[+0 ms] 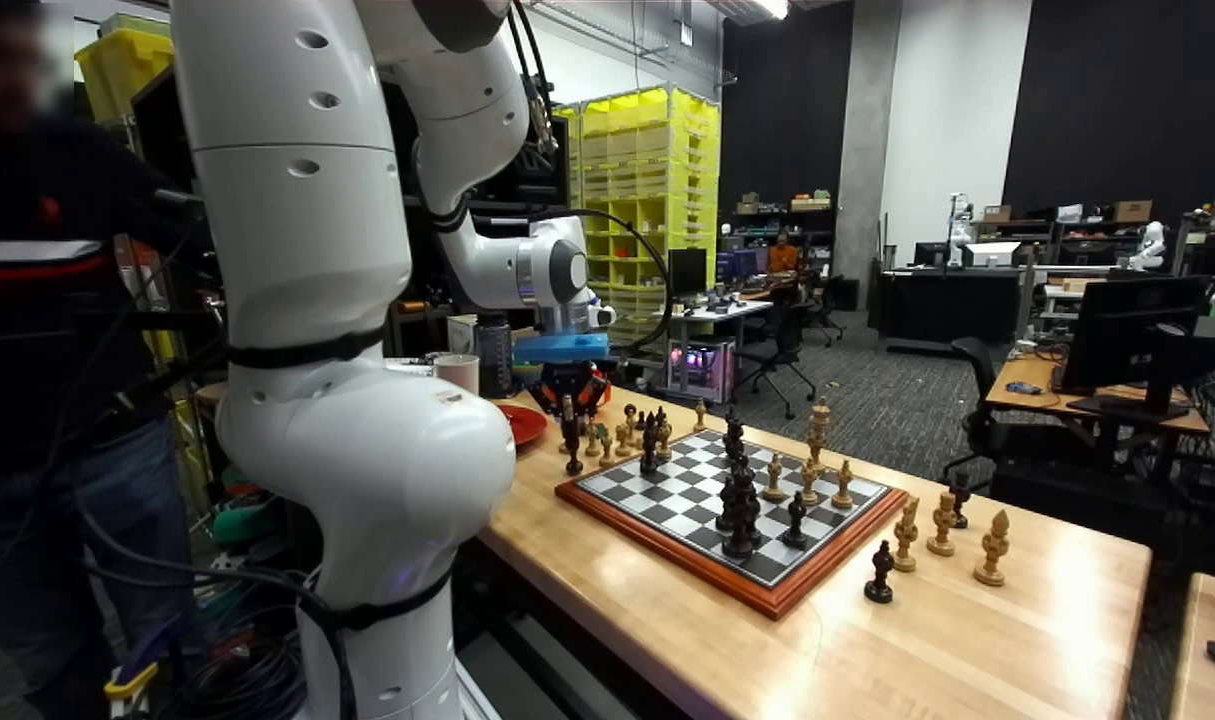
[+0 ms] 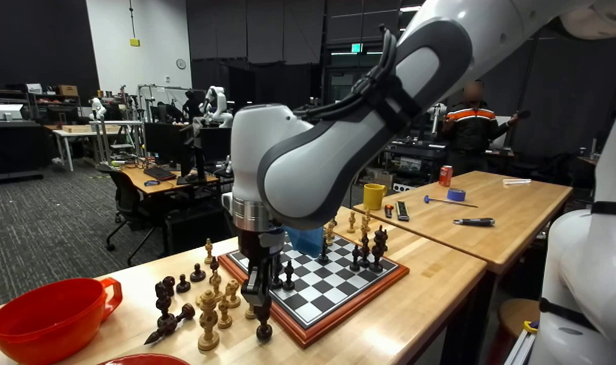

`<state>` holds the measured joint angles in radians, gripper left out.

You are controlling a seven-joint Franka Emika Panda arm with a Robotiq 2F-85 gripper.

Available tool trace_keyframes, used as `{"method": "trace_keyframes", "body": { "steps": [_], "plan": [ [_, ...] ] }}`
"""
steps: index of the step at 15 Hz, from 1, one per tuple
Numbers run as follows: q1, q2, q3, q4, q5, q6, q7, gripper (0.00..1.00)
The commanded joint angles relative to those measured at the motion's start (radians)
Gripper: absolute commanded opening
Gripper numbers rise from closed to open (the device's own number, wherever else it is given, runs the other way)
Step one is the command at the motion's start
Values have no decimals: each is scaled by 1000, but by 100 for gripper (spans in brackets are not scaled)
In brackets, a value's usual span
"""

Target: Pick up the black chess piece on the left side of the table and put it on the chess board

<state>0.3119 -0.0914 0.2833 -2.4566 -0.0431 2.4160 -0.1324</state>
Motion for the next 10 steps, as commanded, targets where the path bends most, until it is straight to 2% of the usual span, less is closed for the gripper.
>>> {"method": "trace_keyframes", "body": {
  "steps": [1,5,10],
  "plan": [
    [2,-94,6,-17,-10,-24,-2,4],
    [-10,-201,-9,-22,-27,-70,1,4],
    [-74,-325,-53,-26,-90,-166,23,4]
  ]
}}
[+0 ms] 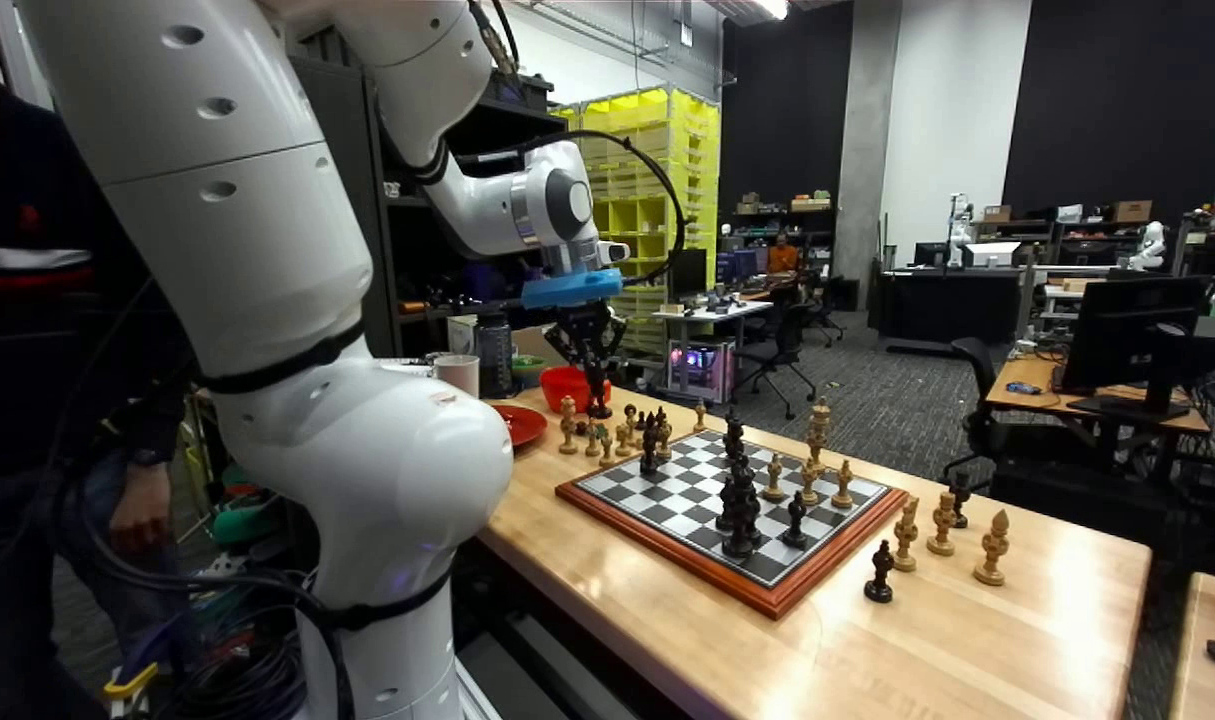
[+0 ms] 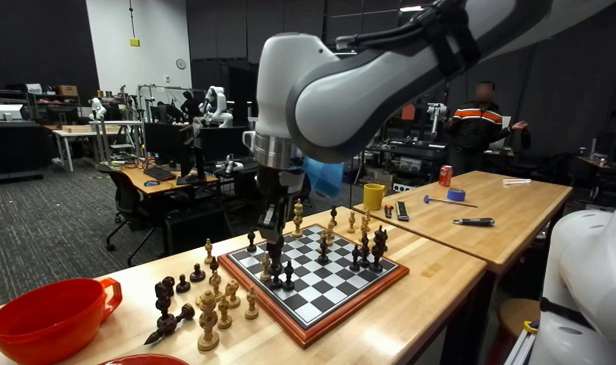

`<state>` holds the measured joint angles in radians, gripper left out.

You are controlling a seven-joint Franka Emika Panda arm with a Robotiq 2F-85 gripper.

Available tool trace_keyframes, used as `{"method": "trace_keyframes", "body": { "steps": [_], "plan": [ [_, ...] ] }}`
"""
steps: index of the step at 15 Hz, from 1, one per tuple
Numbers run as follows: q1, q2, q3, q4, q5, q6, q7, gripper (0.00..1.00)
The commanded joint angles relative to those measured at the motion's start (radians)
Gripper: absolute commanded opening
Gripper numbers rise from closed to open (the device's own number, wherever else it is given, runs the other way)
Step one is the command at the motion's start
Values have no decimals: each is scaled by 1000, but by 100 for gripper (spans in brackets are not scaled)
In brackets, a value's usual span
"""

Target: Pick up the black chess piece on the left side of the table and put it on the chess board

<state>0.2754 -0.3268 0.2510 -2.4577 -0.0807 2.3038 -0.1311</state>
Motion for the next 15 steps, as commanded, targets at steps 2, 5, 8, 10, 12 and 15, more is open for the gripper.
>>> {"method": "trace_keyframes", "body": {
  "steps": [2,5,8,10,12,15],
  "plan": [
    [-74,-111,-43,-28,-89,-70,30,4],
    [-116,-94,-87,-38,-94,-65,25,4],
    [-133,-46,-116,-50,-69,-56,21,4],
    [-139,-12,-125,-57,-67,-49,29,4],
    [-140,22,-132,-64,-60,-33,32,4],
    [-136,71,-140,-75,-35,17,29,4]
  ]
}}
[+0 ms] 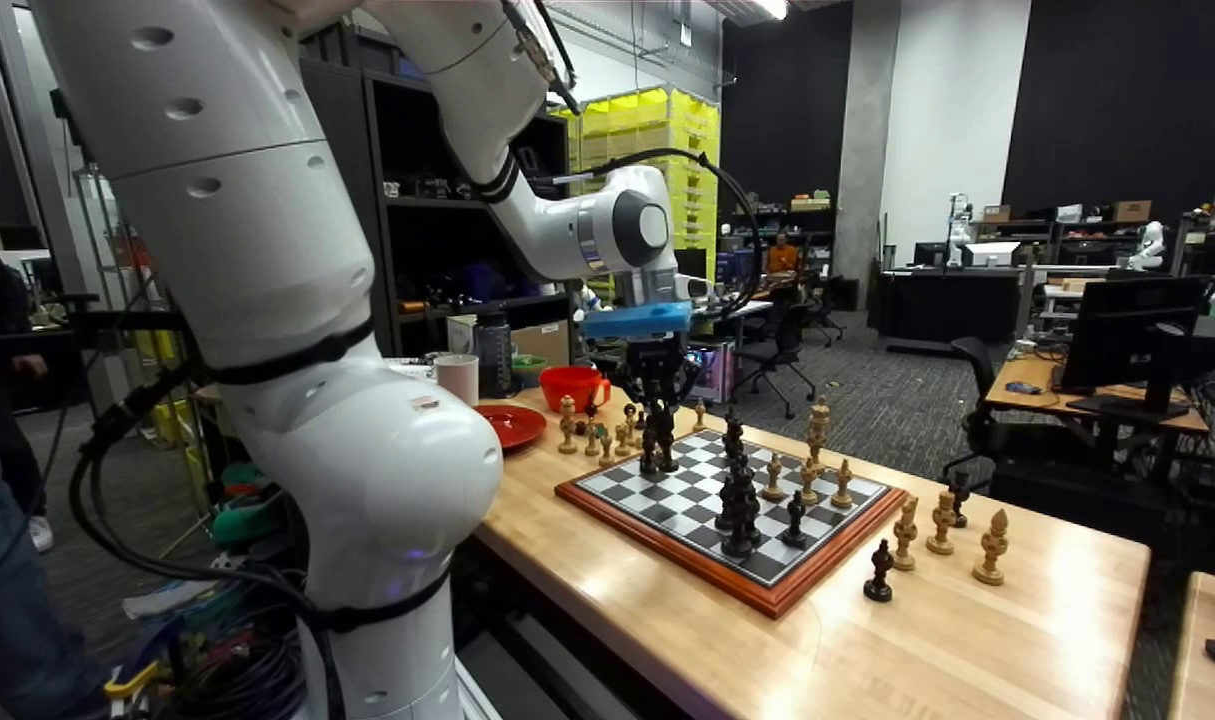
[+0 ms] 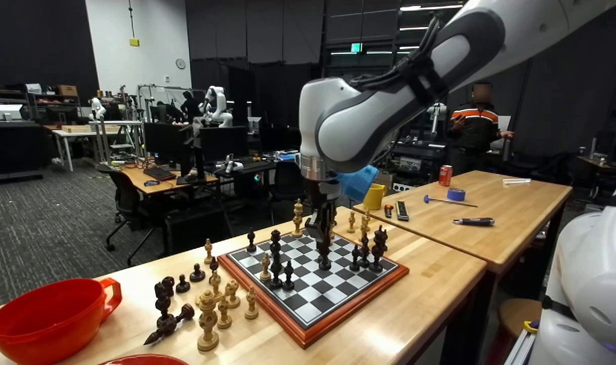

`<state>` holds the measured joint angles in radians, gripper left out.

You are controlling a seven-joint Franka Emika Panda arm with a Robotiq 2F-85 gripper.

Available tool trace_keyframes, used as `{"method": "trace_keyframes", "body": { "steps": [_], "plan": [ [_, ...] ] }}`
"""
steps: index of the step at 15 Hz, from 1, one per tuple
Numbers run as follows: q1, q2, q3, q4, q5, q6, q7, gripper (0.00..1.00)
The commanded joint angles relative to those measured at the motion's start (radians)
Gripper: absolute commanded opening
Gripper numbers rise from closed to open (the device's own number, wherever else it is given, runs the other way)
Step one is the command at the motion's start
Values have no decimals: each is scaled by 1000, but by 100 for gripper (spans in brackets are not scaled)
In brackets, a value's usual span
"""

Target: Pick up the black chess piece on the left side of the table and put it on the chess board

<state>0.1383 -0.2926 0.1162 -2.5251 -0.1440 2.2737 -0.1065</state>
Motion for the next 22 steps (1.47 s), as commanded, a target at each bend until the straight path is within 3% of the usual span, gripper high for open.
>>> {"method": "trace_keyframes", "body": {
  "steps": [1,7,8,9,12,18,22],
  "plan": [
    [1,52,-7,-11,40,70,5,4],
    [3,121,-11,-20,112,157,-8,4],
    [4,116,-11,-19,123,157,-9,40],
    [5,114,-9,-21,128,158,-9,40],
    [11,96,-3,-23,138,157,-13,56],
    [33,32,11,-23,141,135,-15,98],
    [49,-96,7,-29,161,55,-14,100]
  ]
}}
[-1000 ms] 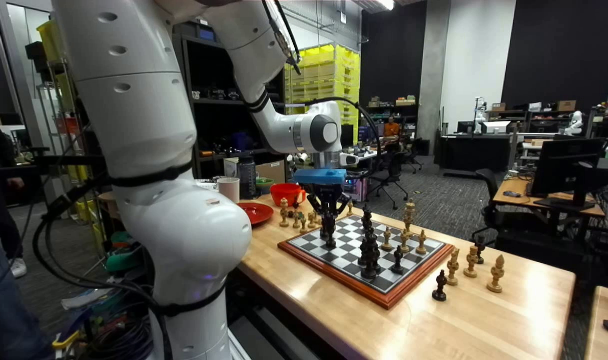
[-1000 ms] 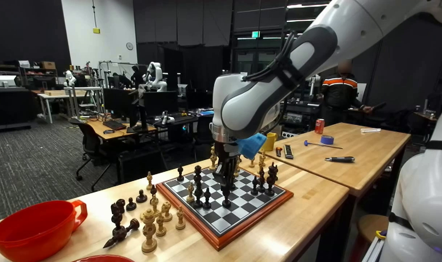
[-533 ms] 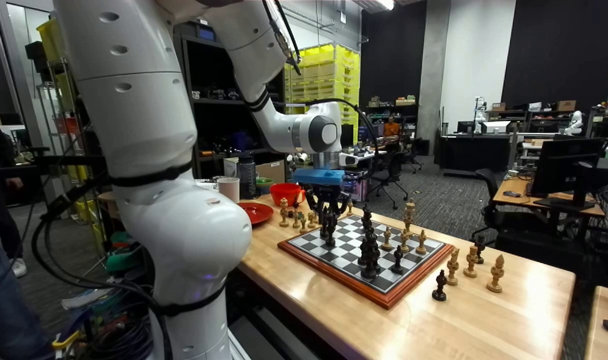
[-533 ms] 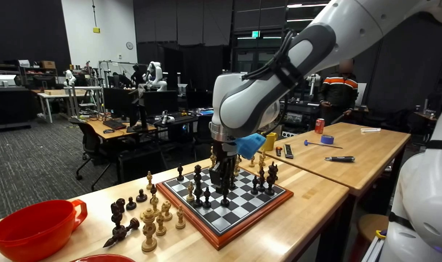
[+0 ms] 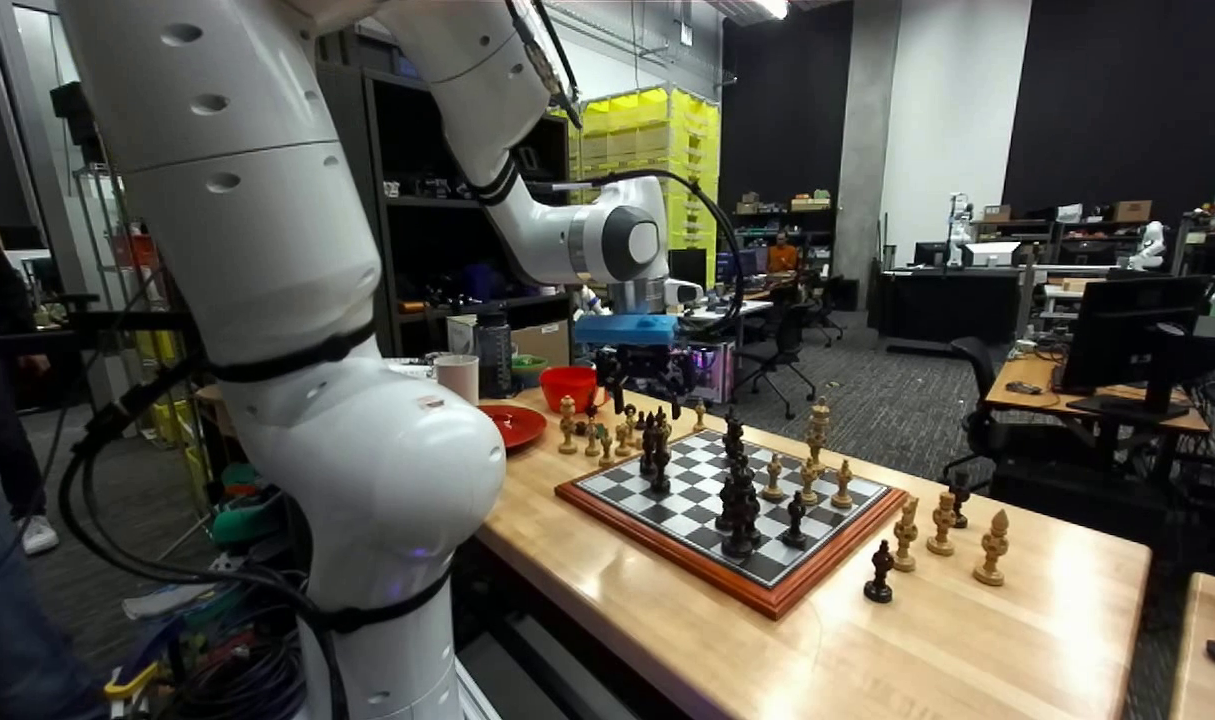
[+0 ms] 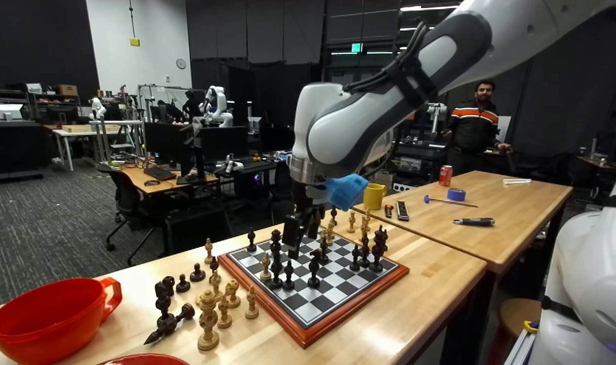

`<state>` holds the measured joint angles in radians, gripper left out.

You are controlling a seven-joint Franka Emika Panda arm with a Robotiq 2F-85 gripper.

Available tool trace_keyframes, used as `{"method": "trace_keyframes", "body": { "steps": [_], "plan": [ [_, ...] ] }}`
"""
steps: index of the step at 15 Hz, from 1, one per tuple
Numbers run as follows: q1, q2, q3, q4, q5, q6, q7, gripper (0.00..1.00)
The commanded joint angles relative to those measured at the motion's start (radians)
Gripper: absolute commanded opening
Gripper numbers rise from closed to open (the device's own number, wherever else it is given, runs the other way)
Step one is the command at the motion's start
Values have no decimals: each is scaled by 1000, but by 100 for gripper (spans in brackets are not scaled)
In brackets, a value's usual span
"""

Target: Pick up the black chess piece on the left side of the table and put it on the chess board

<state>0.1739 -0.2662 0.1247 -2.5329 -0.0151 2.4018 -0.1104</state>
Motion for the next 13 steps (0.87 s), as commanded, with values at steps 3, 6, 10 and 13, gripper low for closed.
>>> {"method": "trace_keyframes", "body": {
  "steps": [3,6,10,13],
  "plan": [
    [13,-205,1,-7,17,-189,3,100],
    [27,-280,-10,21,30,-349,-22,100],
    [25,-278,-6,32,22,-366,-13,100],
    [25,-287,-7,32,23,-372,-17,100]
  ]
}}
